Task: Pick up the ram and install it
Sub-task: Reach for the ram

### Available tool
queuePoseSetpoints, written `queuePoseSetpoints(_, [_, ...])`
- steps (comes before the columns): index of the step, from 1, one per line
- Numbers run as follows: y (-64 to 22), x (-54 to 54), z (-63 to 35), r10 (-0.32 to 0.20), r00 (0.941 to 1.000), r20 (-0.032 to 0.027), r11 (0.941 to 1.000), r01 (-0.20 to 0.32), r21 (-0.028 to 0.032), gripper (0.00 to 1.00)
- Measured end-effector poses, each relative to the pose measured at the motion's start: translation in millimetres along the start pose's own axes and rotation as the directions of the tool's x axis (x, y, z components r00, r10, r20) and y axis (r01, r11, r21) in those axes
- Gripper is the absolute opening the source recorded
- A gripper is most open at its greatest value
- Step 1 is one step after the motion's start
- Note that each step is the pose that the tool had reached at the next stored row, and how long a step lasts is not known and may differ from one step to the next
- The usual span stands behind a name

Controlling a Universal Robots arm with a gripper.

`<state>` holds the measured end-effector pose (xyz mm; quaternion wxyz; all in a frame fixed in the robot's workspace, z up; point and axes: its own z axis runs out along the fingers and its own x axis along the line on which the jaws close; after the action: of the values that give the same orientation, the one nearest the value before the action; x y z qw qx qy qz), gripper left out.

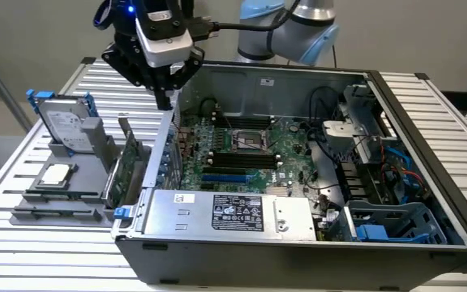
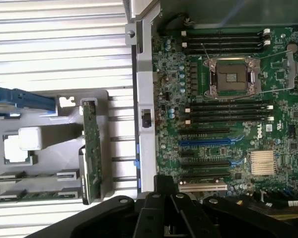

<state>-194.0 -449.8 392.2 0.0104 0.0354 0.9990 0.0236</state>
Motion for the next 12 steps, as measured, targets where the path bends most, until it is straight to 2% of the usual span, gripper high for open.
queuePoseSetpoints(12, [-23.5,49.7,-1.4,0.000,1.0000,0.0001,1.0000,0.000,0.0006,0.00])
